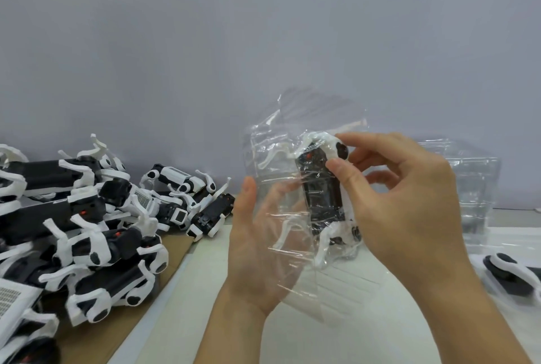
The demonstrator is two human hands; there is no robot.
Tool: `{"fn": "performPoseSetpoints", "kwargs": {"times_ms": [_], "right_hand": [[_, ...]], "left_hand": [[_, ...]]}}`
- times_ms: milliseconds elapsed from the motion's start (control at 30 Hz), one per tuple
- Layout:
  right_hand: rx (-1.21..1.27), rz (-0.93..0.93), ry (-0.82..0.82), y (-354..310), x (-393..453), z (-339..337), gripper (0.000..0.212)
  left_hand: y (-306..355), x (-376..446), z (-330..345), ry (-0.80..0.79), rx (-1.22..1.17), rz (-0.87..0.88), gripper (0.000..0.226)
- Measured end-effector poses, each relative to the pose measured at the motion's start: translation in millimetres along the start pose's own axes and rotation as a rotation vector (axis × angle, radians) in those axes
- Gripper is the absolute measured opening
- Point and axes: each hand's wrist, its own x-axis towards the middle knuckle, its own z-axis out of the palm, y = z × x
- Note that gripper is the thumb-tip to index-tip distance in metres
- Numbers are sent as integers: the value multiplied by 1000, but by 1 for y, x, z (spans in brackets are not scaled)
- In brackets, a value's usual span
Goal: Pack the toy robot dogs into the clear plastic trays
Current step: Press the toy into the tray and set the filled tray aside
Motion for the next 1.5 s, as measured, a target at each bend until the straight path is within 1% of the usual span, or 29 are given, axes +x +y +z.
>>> {"fn": "performPoseSetpoints", "kwargs": {"times_ms": [100,200,300,367,433,500,567,600,667,733,767,800,900,933,967,1033,1067,1100,1167,1233,1267,1300,1333,1400,1433,1467,1500], "right_hand": [[-1,2,-1,0,-1,0,25],[-5,8,7,0,-1,0,22],[3,30,12,0,-1,-1,21],[5,39,17,0,-1,-1,22],[9,70,3,2,0,-4,23],[23,167,-36,9,1,-11,22],[23,299,-56,17,2,-20,23],[32,371,-41,20,3,-24,23],[128,537,32,24,6,-34,26],[243,697,51,22,8,-43,21],[260,757,14,21,8,-48,25],[244,800,-55,21,8,-52,33],[119,839,-346,22,4,-54,71],[86,838,-415,19,2,-53,76],[60,832,-457,18,1,-52,72],[4,794,-487,18,-1,-51,44],[-39,776,-497,21,-2,-52,35],[-63,766,-501,25,-2,-55,34],[-34,788,-489,29,-2,-59,34],[8,770,-475,28,-2,-64,28],[25,751,-458,28,-1,-67,23],[44,736,-433,28,0,-70,18],[64,729,-408,27,1,-74,15],[89,724,-363,25,4,-81,15],[99,722,-331,24,6,-84,16],[111,718,-291,22,7,-87,18],[130,706,-247,21,9,-88,18]], "left_hand": [[2,-1,1,5,12,24,73],[5,-1,4,7,26,3,72],[6,-2,5,-11,37,-9,75],[9,-1,4,-2,69,7,78],[13,-2,4,-16,135,29,73],[20,-4,4,-4,309,55,64],[27,-5,5,46,576,90,55],[30,-5,4,58,699,106,54],[34,-6,5,51,900,118,55],[36,-8,8,82,1108,107,58],[37,-10,10,89,1202,94,60],[38,-11,13,76,1272,78,64],[36,-12,21,-9,1434,5,70],[34,-13,25,-34,1482,-15,69],[32,-13,28,-51,1527,-27,68],[29,-14,36,-66,1600,-15,70],[29,-14,39,-73,1631,-4,74],[28,-14,42,-80,1655,-1,78],[29,-15,45,-104,1654,-28,89],[31,-15,44,-115,1604,-67,99],[33,-15,44,-101,1559,-56,100],[34,-15,44,-62,1504,-12,97],[35,-13,44,14,1438,67,90],[36,-9,41,271,1261,232,78],[36,-6,40,396,1145,242,77],[37,-4,40,463,995,174,77],[37,-3,40,456,814,69,76]]}}
